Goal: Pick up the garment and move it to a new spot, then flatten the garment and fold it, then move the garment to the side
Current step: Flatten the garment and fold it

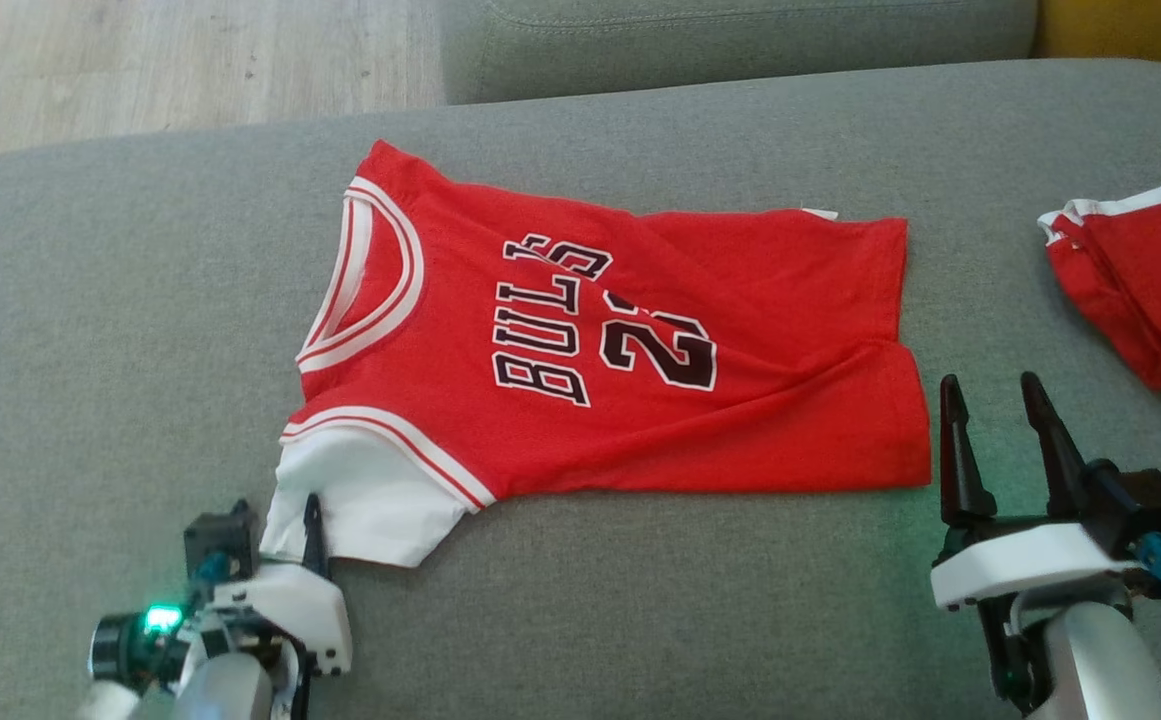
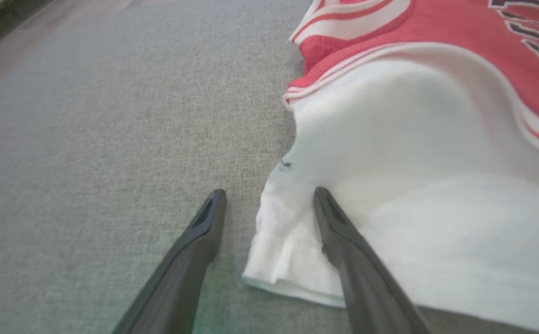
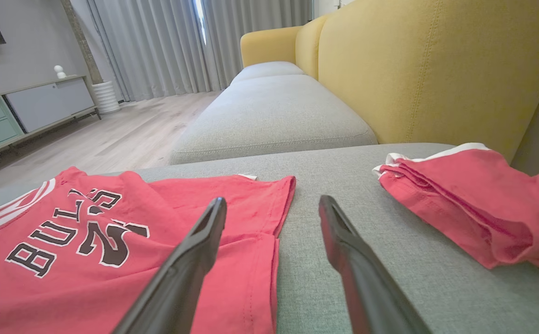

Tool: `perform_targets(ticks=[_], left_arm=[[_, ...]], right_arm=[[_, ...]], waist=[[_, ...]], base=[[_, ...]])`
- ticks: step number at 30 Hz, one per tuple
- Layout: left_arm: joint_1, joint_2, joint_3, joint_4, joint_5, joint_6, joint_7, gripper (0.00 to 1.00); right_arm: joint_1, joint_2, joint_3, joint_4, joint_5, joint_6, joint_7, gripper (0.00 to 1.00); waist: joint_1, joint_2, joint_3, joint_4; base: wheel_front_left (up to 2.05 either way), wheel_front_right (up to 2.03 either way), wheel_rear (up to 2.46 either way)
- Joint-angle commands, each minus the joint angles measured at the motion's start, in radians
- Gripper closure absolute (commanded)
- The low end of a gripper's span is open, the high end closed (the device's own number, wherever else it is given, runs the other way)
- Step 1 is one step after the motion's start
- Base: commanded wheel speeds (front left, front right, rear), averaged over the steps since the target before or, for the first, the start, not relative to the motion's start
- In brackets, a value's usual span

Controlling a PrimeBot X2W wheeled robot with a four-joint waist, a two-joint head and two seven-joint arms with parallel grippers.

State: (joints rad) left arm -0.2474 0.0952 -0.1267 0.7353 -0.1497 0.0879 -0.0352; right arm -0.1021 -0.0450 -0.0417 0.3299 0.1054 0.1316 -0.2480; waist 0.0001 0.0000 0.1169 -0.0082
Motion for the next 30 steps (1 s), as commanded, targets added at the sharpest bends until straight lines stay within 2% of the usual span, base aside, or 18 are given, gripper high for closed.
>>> perform_targets(ticks=[1,6,7,8,12,21,30], left_arm=[[-0.027,0.028,0.024,0.008,0.001,-0.001,0.029,0.00],[-0.029,0.032,-0.005,0.050,-0.001,-0.037,0.115,0.00],[-0.028,0.032,-0.009,0.053,-0.003,-0.044,0.126,0.45],[-0.027,0.032,-0.012,0.053,-0.005,-0.049,0.133,1.00],[-0.029,0.031,-0.007,0.017,-0.016,-0.046,0.089,1.00],[-0.017,0.014,0.037,-0.131,-0.059,-0.019,-0.138,1.00],[0.010,-0.002,0.016,-0.193,-0.072,-0.018,-0.170,1.00]], right_arm=[[-0.040,-0.005,0.022,-0.032,0.005,-0.001,-0.014,0.00],[-0.044,-0.005,0.016,-0.028,0.004,-0.001,-0.014,0.00],[-0.045,-0.005,0.015,-0.026,0.004,-0.001,-0.014,0.00],[-0.044,-0.005,0.014,-0.024,0.004,-0.001,-0.014,0.00],[-0.038,-0.005,0.017,0.021,-0.001,-0.001,-0.001,0.00],[-0.020,-0.005,0.020,0.130,0.001,-0.001,0.108,0.00],[-0.020,-0.005,0.036,0.207,0.048,-0.001,0.198,0.00]], waist=[[-0.0001,0.0000,0.000,-0.001],[-0.0001,0.0000,-0.006,-0.005],[-0.0001,0.0000,-0.008,-0.005],[-0.0001,0.0000,-0.010,-0.004],[-0.0001,0.0000,-0.020,0.000],[-0.0001,0.0000,-0.064,0.005],[-0.0001,0.0000,-0.077,0.023]], base=[[0.00,0.00,0.00],[0.00,0.00,0.00],[0.00,0.00,0.00],[0.00,0.00,0.00],[0.00,0.00,0.00],[0.00,0.00,0.00],[0.00,0.00,0.00]])
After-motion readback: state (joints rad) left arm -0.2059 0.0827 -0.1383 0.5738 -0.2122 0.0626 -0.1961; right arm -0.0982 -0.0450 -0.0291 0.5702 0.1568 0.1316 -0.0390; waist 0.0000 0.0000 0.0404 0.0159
